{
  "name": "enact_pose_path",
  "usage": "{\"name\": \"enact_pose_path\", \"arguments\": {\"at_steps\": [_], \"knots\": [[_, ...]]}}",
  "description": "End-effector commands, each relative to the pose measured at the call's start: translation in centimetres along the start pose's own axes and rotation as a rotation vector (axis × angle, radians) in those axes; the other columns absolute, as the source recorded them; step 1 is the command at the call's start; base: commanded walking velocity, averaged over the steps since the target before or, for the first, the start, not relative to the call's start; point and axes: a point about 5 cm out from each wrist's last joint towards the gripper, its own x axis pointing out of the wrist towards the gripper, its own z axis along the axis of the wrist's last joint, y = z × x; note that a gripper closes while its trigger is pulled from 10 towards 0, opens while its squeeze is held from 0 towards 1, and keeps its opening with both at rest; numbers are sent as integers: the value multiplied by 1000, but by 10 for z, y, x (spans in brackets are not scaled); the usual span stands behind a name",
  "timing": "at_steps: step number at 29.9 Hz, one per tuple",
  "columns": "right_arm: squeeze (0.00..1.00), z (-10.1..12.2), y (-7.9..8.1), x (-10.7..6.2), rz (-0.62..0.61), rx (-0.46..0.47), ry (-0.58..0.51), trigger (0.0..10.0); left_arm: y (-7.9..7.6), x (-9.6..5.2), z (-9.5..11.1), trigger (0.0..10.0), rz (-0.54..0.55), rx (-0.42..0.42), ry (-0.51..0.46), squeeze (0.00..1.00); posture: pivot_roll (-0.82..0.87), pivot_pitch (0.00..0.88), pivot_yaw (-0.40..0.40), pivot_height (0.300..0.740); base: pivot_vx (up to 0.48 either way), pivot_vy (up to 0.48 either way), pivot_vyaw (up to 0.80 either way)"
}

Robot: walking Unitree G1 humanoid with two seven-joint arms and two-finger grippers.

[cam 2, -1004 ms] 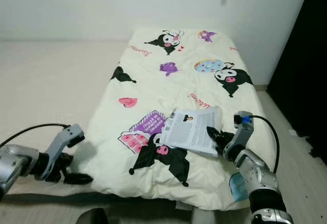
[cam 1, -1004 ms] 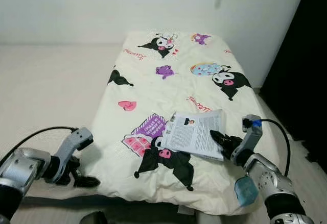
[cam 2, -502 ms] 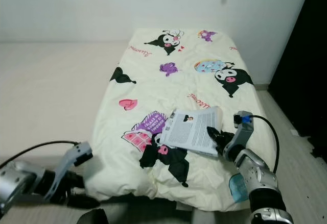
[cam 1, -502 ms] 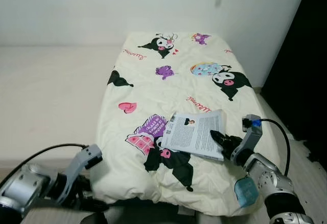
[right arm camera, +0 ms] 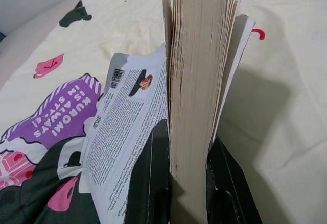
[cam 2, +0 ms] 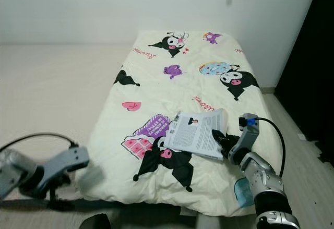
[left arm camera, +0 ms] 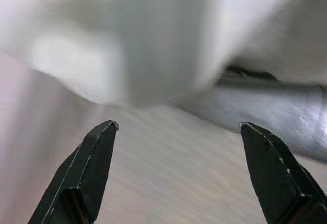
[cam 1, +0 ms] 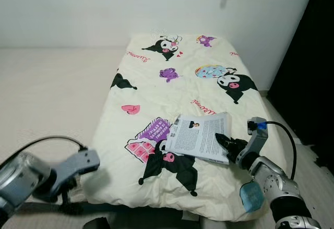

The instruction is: Clean up the room

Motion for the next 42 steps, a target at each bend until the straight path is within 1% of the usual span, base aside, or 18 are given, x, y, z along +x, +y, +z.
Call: {"name": "enact_pose_path", "arguments": {"at_steps": [1, 3, 6, 7, 8, 9, 12, 13, 15, 16, 18, 21, 22, 26, 27, 29, 37, 42], "knots": [[0, 7, -8, -3, -45, -29, -23, 0, 6, -2, 15, 10000, 33, 3, -120, 0, -90, 0, 1, 436, 0, 0, 0], [0, 8, -8, -3, -47, -28, -29, 0, 8, -4, 24, 10000, 38, 4, -191, 0, -90, 0, 1, 436, 0, 0, 0], [0, 34, 2, -1, 21, 32, -183, 0, 6, -17, 65, 10000, 11, -6, -536, 0, -91, 0, -4, 436, 0, 0, 0], [0, 34, 2, -1, 21, 32, -183, 0, 6, -17, 65, 10000, 11, -6, -536, 0, -91, 0, -4, 436, 0, 0, 0], [0, 47, 9, -2, 65, 30, -253, 10000, 9, -22, 75, 10000, 36, -23, -629, 0, -91, 0, -5, 436, 0, 0, 0], [0, 47, 9, -2, 65, 30, -253, 10000, 9, -22, 75, 10000, 36, -23, -629, 0, -91, 0, -5, 436, 0, 0, 0], [0, 81, 23, -10, 192, 96, -457, 10000, 29, -39, 100, 10000, 171, -187, -940, 0, -90, 0, -12, 436, 0, 0, 0], [0, 81, 23, -10, 192, 96, -457, 10000, 29, -39, 100, 10000, 171, -187, -940, 0, -90, 0, -12, 436, 0, 0, 0], [0, 97, 29, -17, 267, 160, -554, 10000, 40, -47, 108, 10000, 245, -315, -1105, 0, -89, 0, -15, 446, 0, 0, 0], [0, 97, 29, -17, 267, 160, -554, 10000, 40, -47, 108, 10000, 245, -315, -1105, 0, -89, 0, -15, 446, 0, 0, 0], [0, 113, 39, -22, 346, 181, -600, 10000, 52, -43, 109, 10000, 330, -531, -1222, 0, -92, 0, -20, 456, 0, 0, 0], [0, 117, 43, -23, 371, 178, -608, 10000, 55, -39, 109, 10000, 352, -594, -1243, 0, -92, 0, -20, 461, 0, 0, 0], [0, 122, 50, -24, 407, 161, -607, 10000, 54, -27, 112, 10000, 404, -681, -1242, 0, -94, 0, -26, 471, -480, 0, 0], [0, 122, 55, -22, 426, 153, -594, 10000, 52, -18, 118, 10000, 448, -722, -1267, 0, -92, 0, -28, 486, -120, 0, 0], [0, 119, 58, -20, 434, 153, -581, 10000, 52, -13, 122, 10000, 428, -808, -1304, 0, -90, 0, -30, 496, 0, 0, 0], [0, 117, 60, -19, 437, 153, -573, 10000, 52, -9, 124, 10000, 407, -866, -1319, 0, -90, 0, -30, 506, 0, 0, 0], [0, 107, 66, -15, 446, 165, -532, 10000, 49, 0, 134, 10000, 497, -870, -1319, 0, -94, 0, -24, 546, -299, 0, 0], [0, 105, 67, -14, 449, 178, -525, 10000, 46, 7, 135, 10000, 444, -930, -1327, 0, -92, 0, -23, 571, 0, 0, 0]]}}
